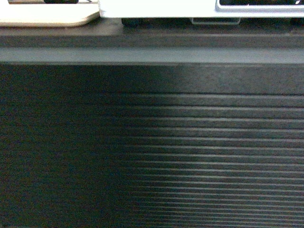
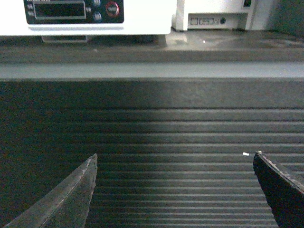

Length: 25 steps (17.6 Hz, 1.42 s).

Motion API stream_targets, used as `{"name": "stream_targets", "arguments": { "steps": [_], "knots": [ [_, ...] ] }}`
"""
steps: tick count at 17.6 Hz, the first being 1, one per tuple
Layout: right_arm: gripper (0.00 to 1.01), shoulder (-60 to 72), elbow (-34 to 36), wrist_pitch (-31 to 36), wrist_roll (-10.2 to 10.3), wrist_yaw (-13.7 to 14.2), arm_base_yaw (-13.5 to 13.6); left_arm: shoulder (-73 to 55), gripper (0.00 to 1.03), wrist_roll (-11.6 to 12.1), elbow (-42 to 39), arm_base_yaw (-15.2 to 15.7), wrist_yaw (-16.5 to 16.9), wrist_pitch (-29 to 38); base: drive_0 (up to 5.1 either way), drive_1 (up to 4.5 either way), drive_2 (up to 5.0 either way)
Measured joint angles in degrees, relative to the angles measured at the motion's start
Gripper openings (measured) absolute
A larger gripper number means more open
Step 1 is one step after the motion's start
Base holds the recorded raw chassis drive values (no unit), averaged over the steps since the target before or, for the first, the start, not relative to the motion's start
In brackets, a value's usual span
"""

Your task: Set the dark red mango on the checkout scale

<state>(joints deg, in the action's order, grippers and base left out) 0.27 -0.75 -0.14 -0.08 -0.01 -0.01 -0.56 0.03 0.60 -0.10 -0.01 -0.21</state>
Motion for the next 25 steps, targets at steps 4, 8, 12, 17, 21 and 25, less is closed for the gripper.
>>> {"name": "stream_targets", "arguments": {
  "steps": [4, 8, 12, 17, 21, 25],
  "knots": [
    [0.98, 0.00, 0.00, -0.13, 0.07, 0.00, 0.00, 0.00, 0.98, 0.00, 0.00, 0.00, 0.04, -0.02, 0.0, 0.00, 0.0],
    [0.98, 0.00, 0.00, -0.04, 0.07, 0.02, 0.00, 0.00, 0.98, 0.00, 0.00, 0.00, 0.02, 0.02, 0.0, 0.00, 0.0],
    [0.98, 0.00, 0.00, -0.28, 0.00, -0.07, 0.00, 0.00, 0.98, -0.02, 0.00, 0.00, -0.07, -0.22, 0.0, 0.00, 0.0],
    [0.98, 0.00, 0.00, -0.20, 0.04, 0.02, 0.00, 0.00, 0.98, -0.02, 0.00, 0.00, 0.00, -0.17, 0.0, 0.00, 0.0],
    [0.98, 0.00, 0.00, -0.11, 0.04, 0.02, 0.00, 0.00, 0.98, -0.02, 0.00, 0.00, 0.00, -0.13, 0.0, 0.00, 0.0],
    [0.98, 0.00, 0.00, -0.13, 0.04, 0.02, 0.00, 0.00, 0.98, -0.02, 0.00, 0.00, 0.00, -0.13, 0.0, 0.00, 0.0]
  ]
}}
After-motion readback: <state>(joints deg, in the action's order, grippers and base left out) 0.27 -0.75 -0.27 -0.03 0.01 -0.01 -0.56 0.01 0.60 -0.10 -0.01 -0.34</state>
